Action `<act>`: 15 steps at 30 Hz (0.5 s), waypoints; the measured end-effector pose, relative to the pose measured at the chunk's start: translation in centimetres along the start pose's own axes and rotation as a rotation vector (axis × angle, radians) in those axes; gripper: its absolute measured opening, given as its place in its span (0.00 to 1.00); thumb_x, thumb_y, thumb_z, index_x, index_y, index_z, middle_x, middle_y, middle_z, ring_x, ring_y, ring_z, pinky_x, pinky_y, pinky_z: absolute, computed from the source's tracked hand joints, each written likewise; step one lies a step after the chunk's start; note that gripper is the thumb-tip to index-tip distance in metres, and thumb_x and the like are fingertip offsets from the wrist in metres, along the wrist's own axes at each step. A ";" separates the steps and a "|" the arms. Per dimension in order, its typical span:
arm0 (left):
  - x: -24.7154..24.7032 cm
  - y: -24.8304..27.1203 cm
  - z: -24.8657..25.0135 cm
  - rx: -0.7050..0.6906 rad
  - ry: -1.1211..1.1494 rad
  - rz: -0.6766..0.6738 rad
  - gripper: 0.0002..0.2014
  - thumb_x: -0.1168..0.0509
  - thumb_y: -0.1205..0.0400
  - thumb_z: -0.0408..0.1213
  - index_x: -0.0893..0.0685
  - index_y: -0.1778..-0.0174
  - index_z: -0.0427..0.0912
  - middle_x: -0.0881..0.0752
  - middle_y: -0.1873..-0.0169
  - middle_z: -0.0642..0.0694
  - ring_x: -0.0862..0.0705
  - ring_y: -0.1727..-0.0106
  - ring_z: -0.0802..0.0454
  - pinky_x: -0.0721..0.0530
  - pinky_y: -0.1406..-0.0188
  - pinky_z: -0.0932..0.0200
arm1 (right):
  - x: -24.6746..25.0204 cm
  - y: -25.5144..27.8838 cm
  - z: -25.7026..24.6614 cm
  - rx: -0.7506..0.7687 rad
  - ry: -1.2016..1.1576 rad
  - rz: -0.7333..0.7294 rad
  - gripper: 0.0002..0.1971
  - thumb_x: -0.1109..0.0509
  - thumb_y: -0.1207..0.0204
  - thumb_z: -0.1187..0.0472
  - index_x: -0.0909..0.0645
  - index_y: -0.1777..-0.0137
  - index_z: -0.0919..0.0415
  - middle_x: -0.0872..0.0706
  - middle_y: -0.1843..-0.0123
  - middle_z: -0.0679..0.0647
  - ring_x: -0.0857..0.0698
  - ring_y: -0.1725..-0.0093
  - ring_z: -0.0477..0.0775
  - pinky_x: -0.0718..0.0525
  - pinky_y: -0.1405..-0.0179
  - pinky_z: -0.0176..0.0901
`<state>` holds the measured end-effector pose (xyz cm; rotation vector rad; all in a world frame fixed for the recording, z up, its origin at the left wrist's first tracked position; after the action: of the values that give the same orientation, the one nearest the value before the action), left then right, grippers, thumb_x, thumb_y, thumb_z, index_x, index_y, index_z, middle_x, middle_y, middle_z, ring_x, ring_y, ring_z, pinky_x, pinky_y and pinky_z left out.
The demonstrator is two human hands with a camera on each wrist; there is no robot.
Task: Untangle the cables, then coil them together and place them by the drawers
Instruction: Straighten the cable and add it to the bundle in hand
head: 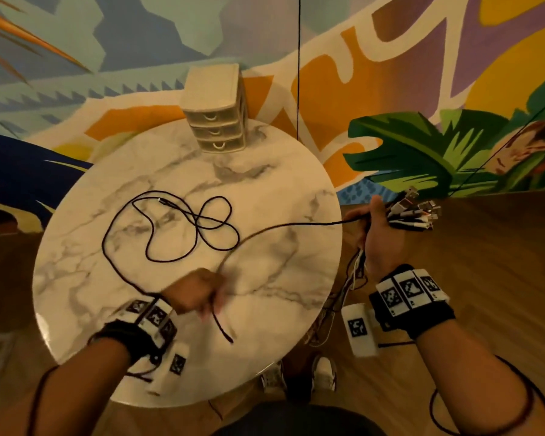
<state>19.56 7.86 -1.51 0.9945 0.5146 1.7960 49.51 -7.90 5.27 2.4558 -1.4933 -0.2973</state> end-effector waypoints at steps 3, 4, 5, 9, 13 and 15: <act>-11.2 1.5 4.1 -0.039 0.221 -0.425 0.24 0.47 0.13 0.43 0.14 0.64 0.31 0.12 0.69 0.39 0.14 0.74 0.49 0.15 0.69 0.58 | 1.8 -0.6 -0.6 0.006 0.002 0.039 0.29 0.47 0.16 0.43 0.18 0.73 0.56 0.24 0.85 0.46 0.29 0.84 0.41 0.35 0.78 0.34; -14.1 2.0 5.0 -0.021 0.255 -0.514 0.22 0.46 0.13 0.43 0.13 0.58 0.30 0.11 0.64 0.38 0.13 0.68 0.48 0.14 0.63 0.58 | 2.3 -0.6 -1.0 0.014 0.002 0.042 0.29 0.47 0.16 0.43 0.19 0.74 0.56 0.23 0.84 0.46 0.28 0.83 0.41 0.34 0.77 0.34; -16.6 2.2 5.3 -0.001 0.244 -0.574 0.20 0.45 0.13 0.43 0.14 0.52 0.31 0.12 0.59 0.38 0.11 0.62 0.47 0.14 0.58 0.59 | 3.0 -0.6 -1.3 0.025 0.009 0.049 0.29 0.47 0.16 0.44 0.19 0.75 0.56 0.21 0.83 0.46 0.28 0.83 0.41 0.33 0.77 0.34; -22.0 0.9 5.0 0.001 -0.445 -0.601 0.16 0.42 0.14 0.43 0.22 0.34 0.41 0.18 0.39 0.39 0.21 0.35 0.37 0.21 0.42 0.59 | 6.0 -0.2 -1.9 0.035 0.044 0.063 0.29 0.44 0.17 0.43 0.18 0.74 0.57 0.20 0.80 0.48 0.26 0.81 0.43 0.32 0.76 0.37; -19.4 -0.8 12.6 -0.190 -0.364 -0.264 0.15 0.42 0.15 0.40 0.24 0.35 0.37 0.17 0.43 0.35 0.17 0.43 0.36 0.20 0.46 0.49 | 8.0 0.5 -1.5 -0.002 0.118 0.031 0.28 0.45 0.16 0.44 0.17 0.74 0.57 0.23 0.82 0.49 0.28 0.80 0.47 0.34 0.76 0.39; -16.4 -1.1 18.7 -0.347 -0.161 0.001 0.18 0.39 0.17 0.44 0.29 0.33 0.45 0.16 0.50 0.43 0.15 0.51 0.42 0.20 0.55 0.53 | 8.6 1.0 -1.3 -0.006 0.142 0.027 0.28 0.45 0.16 0.44 0.17 0.74 0.56 0.22 0.81 0.50 0.27 0.78 0.48 0.33 0.75 0.40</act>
<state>38.40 -8.07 1.99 0.8843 0.0968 1.7145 52.94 -15.87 6.46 2.3957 -1.4625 -0.1192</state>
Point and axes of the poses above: each hand's wrist, its own y-axis away from the middle knuckle, its own x-axis out of the back of the hand, z = x × y, the point moved 10 cm from there along -y, towards the middle knuckle
